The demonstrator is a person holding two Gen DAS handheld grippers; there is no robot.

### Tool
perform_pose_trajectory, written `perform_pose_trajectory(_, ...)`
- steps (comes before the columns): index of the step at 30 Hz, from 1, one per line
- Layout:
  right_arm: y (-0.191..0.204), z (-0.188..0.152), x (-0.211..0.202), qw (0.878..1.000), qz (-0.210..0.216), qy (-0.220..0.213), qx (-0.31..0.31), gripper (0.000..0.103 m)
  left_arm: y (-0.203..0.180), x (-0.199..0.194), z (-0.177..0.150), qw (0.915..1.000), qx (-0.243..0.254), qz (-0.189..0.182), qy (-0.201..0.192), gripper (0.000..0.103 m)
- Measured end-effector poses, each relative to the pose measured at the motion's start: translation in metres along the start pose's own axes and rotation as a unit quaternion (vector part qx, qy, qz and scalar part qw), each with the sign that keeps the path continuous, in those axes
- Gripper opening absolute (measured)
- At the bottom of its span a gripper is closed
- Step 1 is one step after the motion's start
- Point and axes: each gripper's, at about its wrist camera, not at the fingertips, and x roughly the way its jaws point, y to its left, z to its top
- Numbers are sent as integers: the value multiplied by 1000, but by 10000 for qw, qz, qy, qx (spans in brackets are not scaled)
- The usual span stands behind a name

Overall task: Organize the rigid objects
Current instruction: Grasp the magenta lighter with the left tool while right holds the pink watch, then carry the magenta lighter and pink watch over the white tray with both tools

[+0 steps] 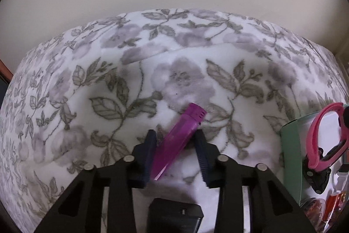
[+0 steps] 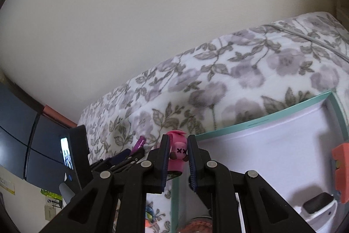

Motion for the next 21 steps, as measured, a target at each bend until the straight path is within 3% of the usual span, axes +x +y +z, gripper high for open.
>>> perform_pose_trajectory(4,-11,5,-7,9999,-21,-79,115,17,1,-1,-4,9999,-144,-22,-76,20)
perform_pose_trajectory(14,-47,15,-32,9989,-267,-139,350,17,28,-29,-8,9955,-861,-249,-300,19)
perform_pose_trajectory(21,-77,17,-57,9973,-581,-112,440,17,-5,-83,0,9917,-591,-764,-848,19)
